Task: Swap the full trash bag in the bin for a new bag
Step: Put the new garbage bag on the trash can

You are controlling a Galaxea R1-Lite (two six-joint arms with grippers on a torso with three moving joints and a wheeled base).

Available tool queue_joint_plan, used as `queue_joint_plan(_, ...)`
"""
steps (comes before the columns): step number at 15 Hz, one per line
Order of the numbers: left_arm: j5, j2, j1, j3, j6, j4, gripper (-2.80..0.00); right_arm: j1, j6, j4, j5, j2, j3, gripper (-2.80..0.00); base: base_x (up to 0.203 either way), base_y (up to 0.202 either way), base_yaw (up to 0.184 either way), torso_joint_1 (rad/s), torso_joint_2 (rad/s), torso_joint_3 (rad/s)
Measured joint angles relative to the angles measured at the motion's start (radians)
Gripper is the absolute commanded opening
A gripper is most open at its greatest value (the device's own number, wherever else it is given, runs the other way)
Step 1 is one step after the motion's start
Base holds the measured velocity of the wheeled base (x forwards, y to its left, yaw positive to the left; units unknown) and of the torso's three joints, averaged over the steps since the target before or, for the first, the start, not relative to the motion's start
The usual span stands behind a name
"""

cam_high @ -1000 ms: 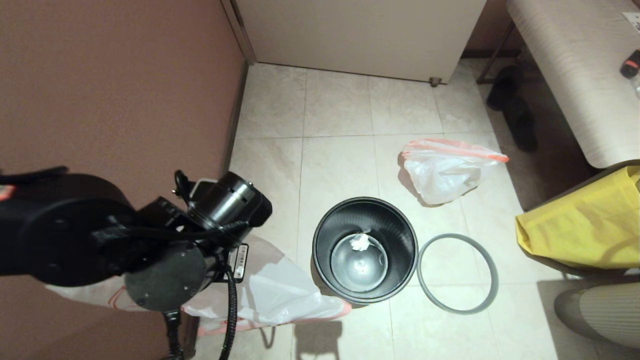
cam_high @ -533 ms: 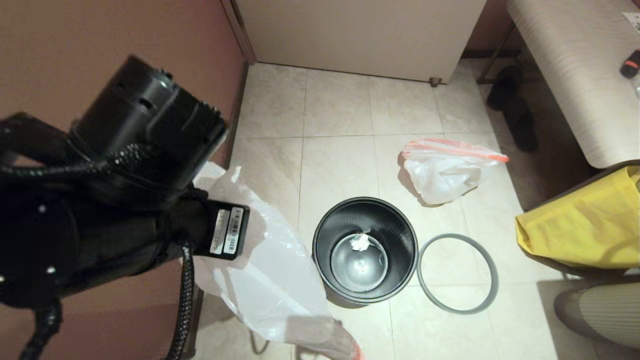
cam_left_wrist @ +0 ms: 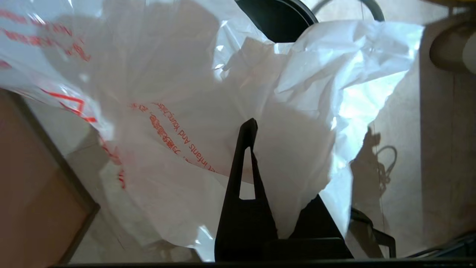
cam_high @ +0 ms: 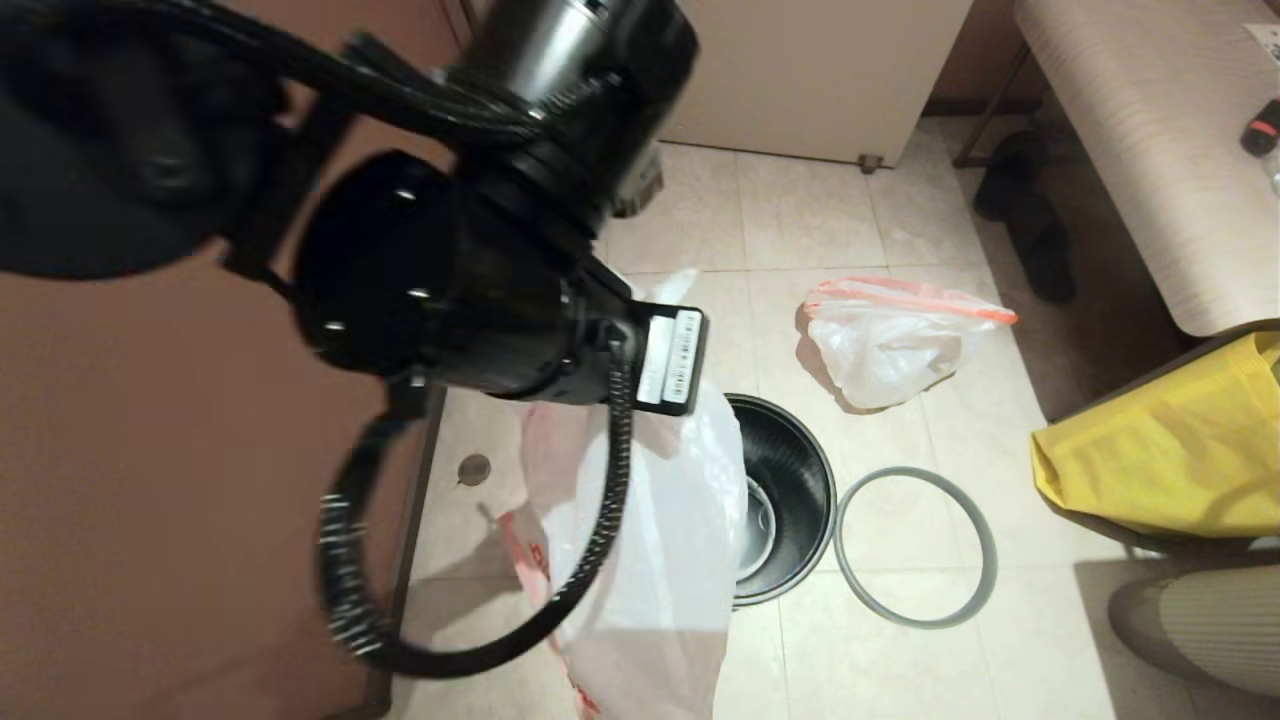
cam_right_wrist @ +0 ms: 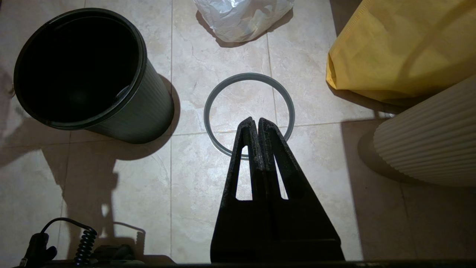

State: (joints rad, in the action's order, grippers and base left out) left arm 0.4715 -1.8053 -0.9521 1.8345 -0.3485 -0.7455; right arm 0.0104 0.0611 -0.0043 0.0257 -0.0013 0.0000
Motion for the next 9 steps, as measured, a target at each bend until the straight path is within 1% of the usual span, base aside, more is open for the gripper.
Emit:
queue_joint_plan(2, -0.083, -0.139, 0.012, 0.063, -0.007, 0.016, -2.80, 0.000, 0.000, 0.000, 0.000, 0.000, 0.000, -2.80, 0.000, 0.000, 0.000, 0.000, 0.00, 0.000)
queue_joint_plan(5, -0.197, -0.325, 0.024, 0.100, -0.013, 0.137, -2.80, 0.000, 0.000, 0.000, 0.000, 0.000, 0.000, -2.80, 0.000, 0.000, 0.000, 0.000, 0.00, 0.000)
queue_joint_plan(7, -0.236, -0.427, 0.022, 0.108, -0.013, 0.187, -2.80, 0.000, 0.000, 0.000, 0.000, 0.000, 0.000, -2.80, 0.000, 0.000, 0.000, 0.000, 0.00, 0.000)
queue_joint_plan(9, -0.235, -0.515, 0.021, 0.111, -0.009, 0.220, -2.80, 0.000, 0.000, 0.000, 0.000, 0.000, 0.000, -2.80, 0.000, 0.000, 0.000, 0.000, 0.00, 0.000)
